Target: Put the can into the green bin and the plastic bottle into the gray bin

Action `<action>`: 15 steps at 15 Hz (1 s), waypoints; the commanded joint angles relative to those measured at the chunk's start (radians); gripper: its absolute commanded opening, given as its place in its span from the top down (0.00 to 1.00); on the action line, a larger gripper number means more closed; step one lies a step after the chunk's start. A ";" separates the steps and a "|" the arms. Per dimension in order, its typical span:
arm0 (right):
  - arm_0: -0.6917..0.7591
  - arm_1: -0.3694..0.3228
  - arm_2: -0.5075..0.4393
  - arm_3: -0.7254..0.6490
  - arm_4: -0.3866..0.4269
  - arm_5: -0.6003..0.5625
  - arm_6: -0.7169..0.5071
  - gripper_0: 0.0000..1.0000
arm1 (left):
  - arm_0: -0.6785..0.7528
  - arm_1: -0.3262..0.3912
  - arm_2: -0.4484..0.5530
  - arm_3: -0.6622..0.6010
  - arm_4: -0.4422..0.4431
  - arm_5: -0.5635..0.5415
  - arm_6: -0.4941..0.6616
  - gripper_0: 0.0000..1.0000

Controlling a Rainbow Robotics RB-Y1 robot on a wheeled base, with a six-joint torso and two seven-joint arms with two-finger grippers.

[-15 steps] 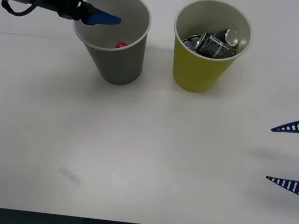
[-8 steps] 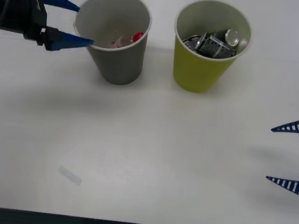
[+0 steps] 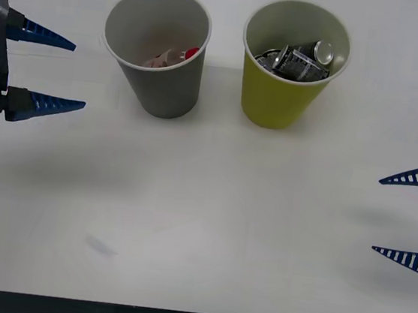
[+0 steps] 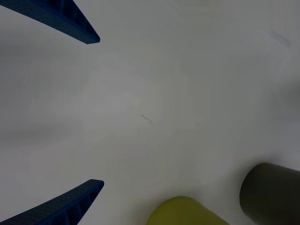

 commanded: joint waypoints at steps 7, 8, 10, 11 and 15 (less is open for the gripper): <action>0.000 0.000 0.000 0.000 0.000 0.000 0.000 0.00 | 0.265 0.134 0.094 -0.076 0.105 0.000 -0.229 0.00; 0.000 0.000 0.000 0.000 0.000 0.000 0.000 0.00 | 0.286 0.146 0.102 -0.082 0.105 0.000 -0.236 0.00; 0.000 0.000 0.000 0.000 0.000 0.000 0.000 0.00 | 0.327 0.168 0.103 -0.093 0.112 0.001 -0.287 0.00; 0.000 0.000 0.000 0.000 0.000 0.000 0.000 0.00 | 0.346 0.178 0.103 -0.093 0.116 0.003 -0.316 0.00; 0.000 0.000 0.000 0.000 0.000 0.000 0.000 0.00 | 0.427 0.203 0.103 -0.094 0.154 0.003 -0.430 0.00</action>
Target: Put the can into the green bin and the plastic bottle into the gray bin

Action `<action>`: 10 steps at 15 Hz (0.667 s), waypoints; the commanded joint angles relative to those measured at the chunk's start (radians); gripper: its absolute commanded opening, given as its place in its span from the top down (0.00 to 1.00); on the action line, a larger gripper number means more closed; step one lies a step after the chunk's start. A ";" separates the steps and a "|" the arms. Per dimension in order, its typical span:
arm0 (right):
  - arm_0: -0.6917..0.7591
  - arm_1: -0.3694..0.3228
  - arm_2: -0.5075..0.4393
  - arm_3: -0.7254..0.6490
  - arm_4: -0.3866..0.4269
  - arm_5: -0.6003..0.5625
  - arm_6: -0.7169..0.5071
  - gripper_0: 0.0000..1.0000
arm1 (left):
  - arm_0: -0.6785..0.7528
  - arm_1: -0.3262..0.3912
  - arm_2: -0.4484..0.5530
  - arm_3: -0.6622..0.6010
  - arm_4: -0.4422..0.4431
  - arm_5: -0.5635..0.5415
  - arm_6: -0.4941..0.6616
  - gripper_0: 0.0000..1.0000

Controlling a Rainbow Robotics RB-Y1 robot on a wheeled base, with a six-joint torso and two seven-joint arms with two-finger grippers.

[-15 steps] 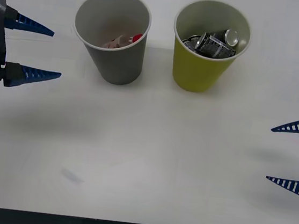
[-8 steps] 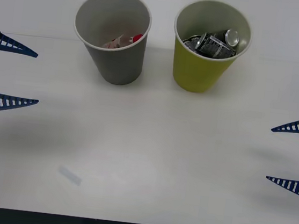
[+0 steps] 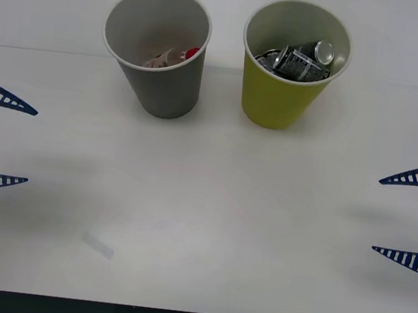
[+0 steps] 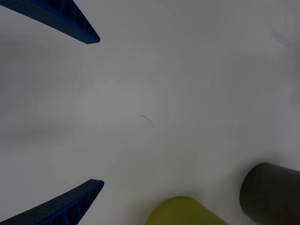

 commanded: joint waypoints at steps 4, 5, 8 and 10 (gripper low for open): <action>0.000 0.000 0.000 0.000 0.000 0.000 0.000 0.00 | 0.093 0.006 0.005 -0.029 0.028 0.001 -0.097 0.00; 0.000 0.000 0.000 0.000 0.000 0.000 0.000 0.00 | 0.105 0.006 0.006 -0.038 0.028 0.003 -0.102 0.00; 0.000 0.000 0.000 0.000 0.000 0.000 0.000 0.00 | 0.131 0.001 0.006 -0.066 0.028 0.012 -0.115 0.00; 0.000 0.000 0.000 0.000 0.000 0.000 0.000 0.00 | 0.131 -0.016 0.006 -0.072 0.028 0.010 -0.122 0.00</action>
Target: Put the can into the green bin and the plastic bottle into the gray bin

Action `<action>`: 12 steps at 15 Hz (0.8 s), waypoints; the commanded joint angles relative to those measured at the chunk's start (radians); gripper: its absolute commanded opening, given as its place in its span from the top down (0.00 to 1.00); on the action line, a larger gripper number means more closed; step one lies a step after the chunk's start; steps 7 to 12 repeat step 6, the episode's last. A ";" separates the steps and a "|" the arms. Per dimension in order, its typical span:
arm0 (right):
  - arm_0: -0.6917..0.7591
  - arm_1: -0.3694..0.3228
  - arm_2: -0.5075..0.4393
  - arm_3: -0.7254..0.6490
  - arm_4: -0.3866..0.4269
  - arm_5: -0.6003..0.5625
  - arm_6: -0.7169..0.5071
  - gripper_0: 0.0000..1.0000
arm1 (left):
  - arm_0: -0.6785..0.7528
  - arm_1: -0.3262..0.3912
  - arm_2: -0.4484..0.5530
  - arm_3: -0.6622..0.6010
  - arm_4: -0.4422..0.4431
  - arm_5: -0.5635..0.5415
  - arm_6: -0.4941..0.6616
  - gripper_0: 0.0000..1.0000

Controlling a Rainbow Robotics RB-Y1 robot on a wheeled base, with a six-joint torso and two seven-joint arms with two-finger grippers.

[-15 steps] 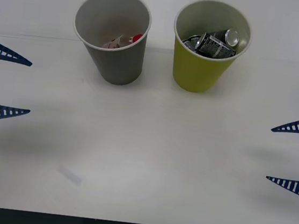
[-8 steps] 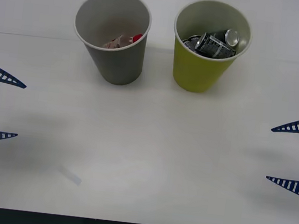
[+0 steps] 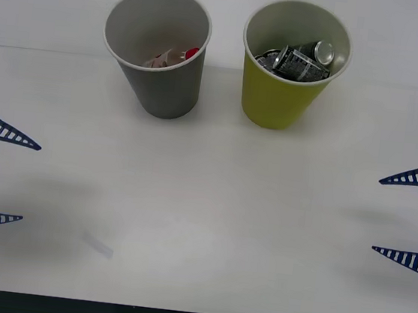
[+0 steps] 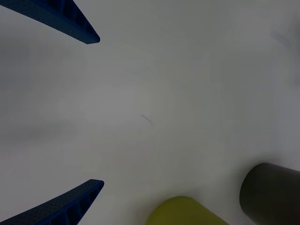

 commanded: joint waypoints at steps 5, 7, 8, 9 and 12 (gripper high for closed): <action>0.000 0.000 0.000 0.000 0.000 0.000 0.000 0.00 | 0.001 -0.046 0.000 -0.018 -0.022 0.003 -0.004 0.00; 0.000 0.000 0.000 0.000 0.000 0.000 0.000 0.00 | 0.001 -0.046 0.000 -0.018 -0.022 0.003 -0.004 0.00; 0.000 0.000 0.000 0.000 0.000 0.000 0.000 0.00 | 0.001 -0.046 0.000 -0.018 -0.022 0.003 -0.004 0.00; 0.000 0.000 0.000 0.000 0.000 0.000 0.000 0.00 | 0.001 -0.046 0.000 -0.018 -0.022 0.003 -0.004 0.00; 0.000 0.000 0.000 0.000 0.000 0.000 0.000 0.00 | 0.001 -0.046 0.000 -0.018 -0.022 0.003 -0.004 0.00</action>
